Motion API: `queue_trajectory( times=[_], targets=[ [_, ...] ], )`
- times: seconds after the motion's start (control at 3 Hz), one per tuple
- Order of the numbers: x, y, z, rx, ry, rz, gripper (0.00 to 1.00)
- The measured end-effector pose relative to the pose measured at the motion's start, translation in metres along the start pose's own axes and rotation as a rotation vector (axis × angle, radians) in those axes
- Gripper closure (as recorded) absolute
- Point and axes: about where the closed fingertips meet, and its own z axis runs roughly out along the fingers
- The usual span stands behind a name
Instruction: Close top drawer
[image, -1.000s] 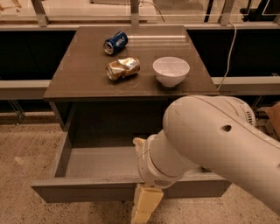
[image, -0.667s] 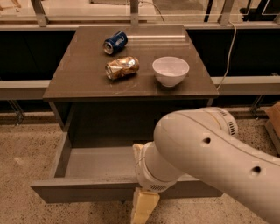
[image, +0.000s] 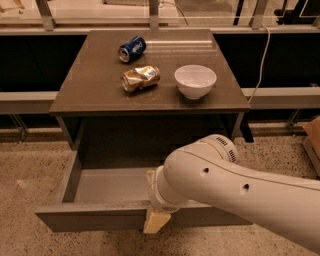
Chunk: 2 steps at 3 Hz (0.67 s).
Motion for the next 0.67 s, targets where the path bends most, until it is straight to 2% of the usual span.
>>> queue_trajectory(
  times=[0.33,0.67],
  targets=[
    [0.006,-0.014,0.023,0.008,0.002,0.005,0.41],
    [0.007,-0.026,0.036,0.021,-0.007,0.011,0.41]
  ],
)
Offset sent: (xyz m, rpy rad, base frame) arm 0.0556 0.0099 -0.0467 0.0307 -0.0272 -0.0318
